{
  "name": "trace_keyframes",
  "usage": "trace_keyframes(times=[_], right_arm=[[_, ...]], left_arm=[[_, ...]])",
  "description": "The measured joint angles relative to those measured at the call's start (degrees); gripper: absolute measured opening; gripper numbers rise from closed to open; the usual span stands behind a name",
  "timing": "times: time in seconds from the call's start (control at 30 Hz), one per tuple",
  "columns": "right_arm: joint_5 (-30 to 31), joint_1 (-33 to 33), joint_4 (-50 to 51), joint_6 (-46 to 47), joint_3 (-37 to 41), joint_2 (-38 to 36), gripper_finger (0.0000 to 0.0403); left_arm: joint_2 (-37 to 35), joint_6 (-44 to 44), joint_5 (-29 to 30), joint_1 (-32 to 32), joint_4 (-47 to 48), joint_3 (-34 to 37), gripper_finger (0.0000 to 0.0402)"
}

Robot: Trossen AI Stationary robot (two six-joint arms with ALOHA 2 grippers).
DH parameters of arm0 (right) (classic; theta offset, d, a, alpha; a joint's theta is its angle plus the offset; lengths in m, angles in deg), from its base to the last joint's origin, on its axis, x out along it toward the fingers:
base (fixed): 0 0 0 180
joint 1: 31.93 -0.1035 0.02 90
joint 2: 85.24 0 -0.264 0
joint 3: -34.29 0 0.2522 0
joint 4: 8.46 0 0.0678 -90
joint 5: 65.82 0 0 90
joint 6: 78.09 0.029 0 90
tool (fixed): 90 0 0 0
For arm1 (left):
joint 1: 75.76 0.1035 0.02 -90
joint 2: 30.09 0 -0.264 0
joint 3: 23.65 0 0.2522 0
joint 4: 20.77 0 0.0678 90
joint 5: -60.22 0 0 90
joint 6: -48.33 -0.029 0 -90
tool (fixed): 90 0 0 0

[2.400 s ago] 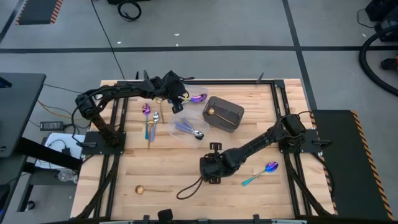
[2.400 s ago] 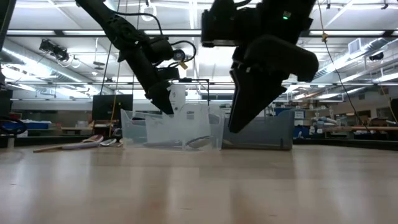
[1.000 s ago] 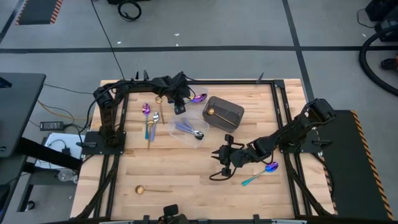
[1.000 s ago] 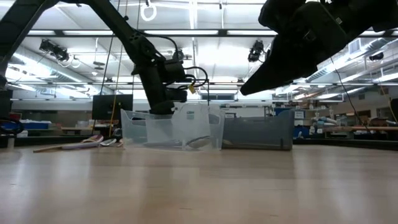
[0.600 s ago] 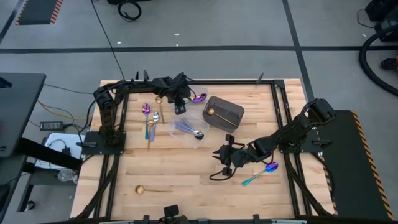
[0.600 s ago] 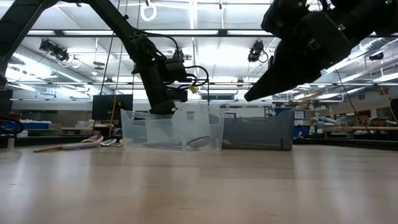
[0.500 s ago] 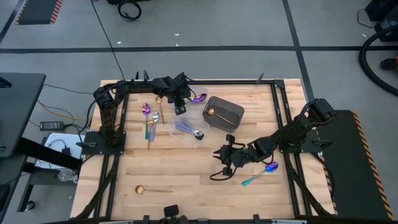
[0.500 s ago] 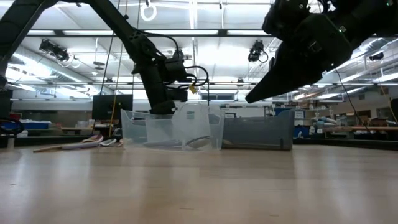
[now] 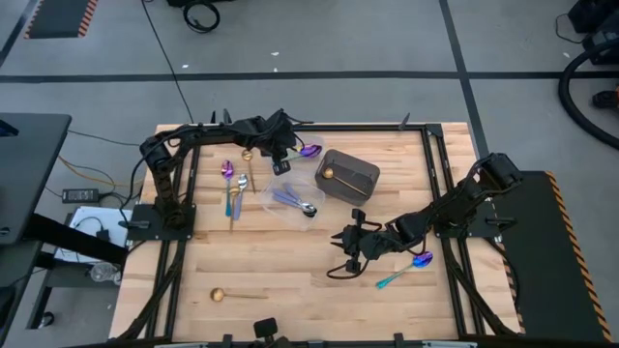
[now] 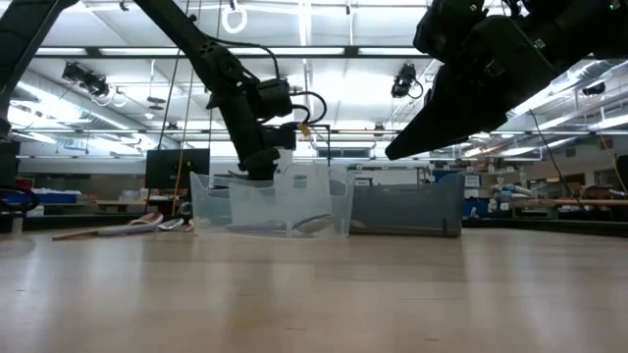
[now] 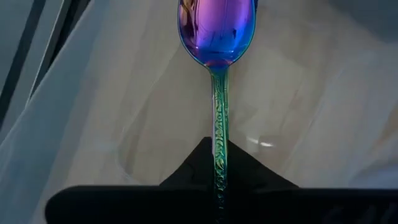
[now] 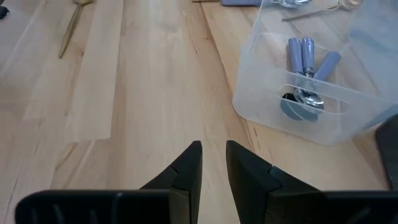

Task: Sort silverware by color (type)
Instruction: Adjust the blue spoon in the top transparent bin

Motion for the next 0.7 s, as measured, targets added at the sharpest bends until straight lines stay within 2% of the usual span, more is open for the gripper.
trace_keyframes(times=[0.23, 0.7], right_arm=[[0.00, 0.00, -0.02, 0.07, 0.00, 0.00, 0.0083], [0.00, -0.09, -0.30, 0.15, 0.27, 0.00, 0.0083]], left_arm=[[-2.73, 1.38, -0.21, -1.10, -2.23, -0.01, 0.0022], [-2.58, 4.51, -2.06, -2.56, -13.42, 1.33, 0.0022]])
